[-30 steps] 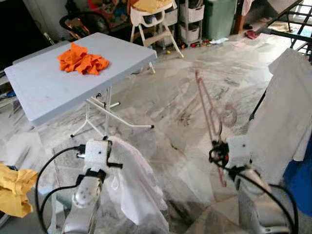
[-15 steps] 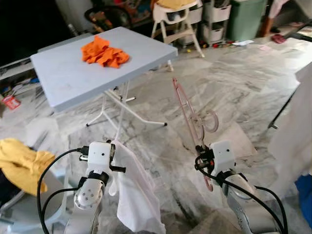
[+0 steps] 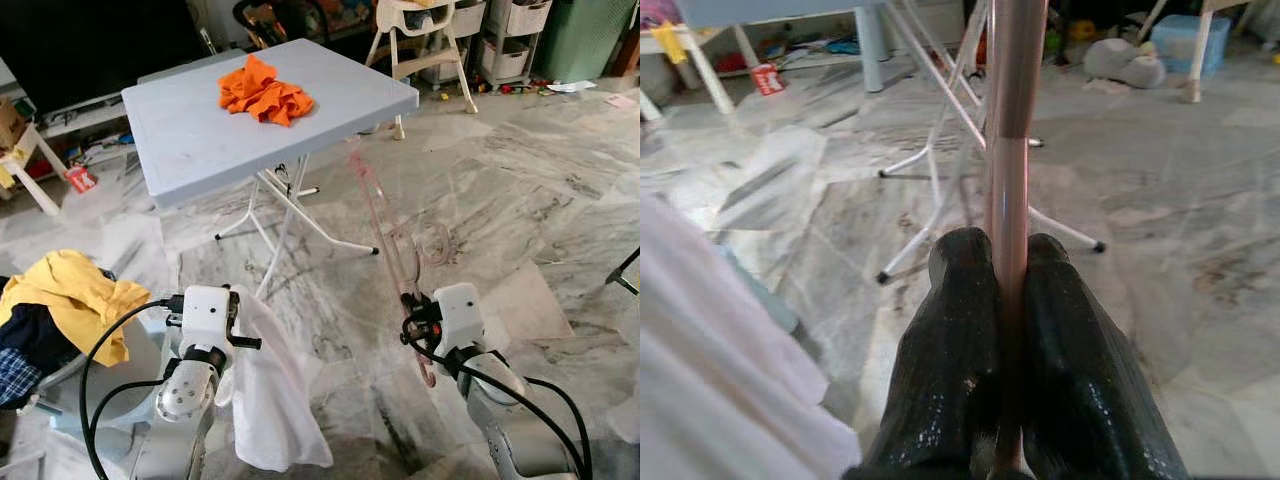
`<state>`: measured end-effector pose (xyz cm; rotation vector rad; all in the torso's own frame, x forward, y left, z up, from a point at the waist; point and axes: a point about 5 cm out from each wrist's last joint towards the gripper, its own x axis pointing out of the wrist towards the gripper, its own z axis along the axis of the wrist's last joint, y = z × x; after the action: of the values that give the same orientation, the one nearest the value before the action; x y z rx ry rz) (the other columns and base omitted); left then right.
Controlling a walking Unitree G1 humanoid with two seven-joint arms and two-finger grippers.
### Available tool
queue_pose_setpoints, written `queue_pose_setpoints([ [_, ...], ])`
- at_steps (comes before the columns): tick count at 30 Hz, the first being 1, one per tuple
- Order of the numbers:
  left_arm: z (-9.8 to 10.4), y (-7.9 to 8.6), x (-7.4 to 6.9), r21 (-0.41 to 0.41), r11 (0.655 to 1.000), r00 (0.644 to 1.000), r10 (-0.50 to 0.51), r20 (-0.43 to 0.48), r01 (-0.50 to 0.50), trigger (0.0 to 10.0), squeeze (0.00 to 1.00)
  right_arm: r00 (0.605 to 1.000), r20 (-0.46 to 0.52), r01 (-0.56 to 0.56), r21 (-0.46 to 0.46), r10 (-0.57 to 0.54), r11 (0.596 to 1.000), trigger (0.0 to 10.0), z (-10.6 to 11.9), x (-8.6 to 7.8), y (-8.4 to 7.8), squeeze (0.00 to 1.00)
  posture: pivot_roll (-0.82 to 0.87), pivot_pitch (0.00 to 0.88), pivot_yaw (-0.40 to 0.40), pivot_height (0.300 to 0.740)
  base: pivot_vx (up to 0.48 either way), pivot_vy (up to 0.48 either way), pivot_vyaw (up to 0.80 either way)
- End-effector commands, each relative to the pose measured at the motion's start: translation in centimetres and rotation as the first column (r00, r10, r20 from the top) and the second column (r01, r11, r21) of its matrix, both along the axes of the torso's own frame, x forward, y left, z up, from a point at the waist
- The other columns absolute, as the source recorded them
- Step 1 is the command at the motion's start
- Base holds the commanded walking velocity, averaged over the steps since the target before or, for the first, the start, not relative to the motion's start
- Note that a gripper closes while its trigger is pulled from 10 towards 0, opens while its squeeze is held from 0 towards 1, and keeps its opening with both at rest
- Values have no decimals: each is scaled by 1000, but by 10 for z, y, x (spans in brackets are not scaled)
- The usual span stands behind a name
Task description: Hang hanger
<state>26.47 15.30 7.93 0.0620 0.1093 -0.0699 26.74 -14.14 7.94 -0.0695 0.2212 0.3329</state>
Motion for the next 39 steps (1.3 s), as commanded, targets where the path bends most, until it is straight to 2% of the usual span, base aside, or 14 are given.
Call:
queue_pose_setpoints([
  [1,9,6,5,-2,1000,999,25,35,-25,10000,0,999,42,-16,17,16,1000,10000,9,2,6,0,-130,0,129,740,285,0,0],
  [4,14,5,8,-12,999,998,34,48,-33,10000,0,993,113,-25,27,22,999,10000,18,4,8,0,-126,0,126,740,285,264,0],
  [5,16,6,10,-14,999,998,37,60,-36,10000,0,985,164,-57,-13,58,998,10000,24,4,10,0,-125,0,125,740,281,292,0],
  [9,17,6,10,-14,999,997,37,66,-36,10000,0,982,173,-66,-64,77,996,10000,25,4,8,0,-122,0,120,740,283,291,0],
  [11,13,6,8,-10,999,997,40,58,-40,10000,0,983,146,-94,-118,111,989,10000,20,2,-1,0,-113,0,102,740,283,289,0],
  [16,7,6,3,-16,998,997,60,42,-59,10000,0,987,101,-111,-159,128,981,10000,13,1,-15,0,-93,0,71,740,225,231,0],
  [20,-6,4,-2,-39,994,995,101,-5,-102,10000,0,998,14,-63,-224,68,972,10000,-4,4,-33,0,-75,0,51,740,0,0,0],
  [26,-7,2,1,-50,994,996,94,-3,-94,10000,0,1000,-2,-6,-312,6,950,10000,-19,5,-40,0,-65,0,39,740,0,0,0],
  [31,-7,5,4,-42,993,994,112,2,-112,10000,0,994,-18,96,-258,-104,961,10000,-21,16,-36,0,-66,0,16,740,0,0,0],
  [34,-6,6,4,-45,992,993,117,4,-117,10000,0,994,-13,99,-269,-106,958,10000,-21,17,-35,0,-66,0,16,740,0,0,0],
  [36,-7,10,2,-39,993,994,108,10,-107,10000,0,989,-26,136,-214,-145,967,10000,-25,20,-27,0,-37,0,-2,740,0,0,0],
  [39,-7,14,2,-38,991,992,128,15,-127,10000,0,991,-12,126,-210,-132,969,10000,-27,21,-19,0,-4,0,-16,740,0,0,0],
])
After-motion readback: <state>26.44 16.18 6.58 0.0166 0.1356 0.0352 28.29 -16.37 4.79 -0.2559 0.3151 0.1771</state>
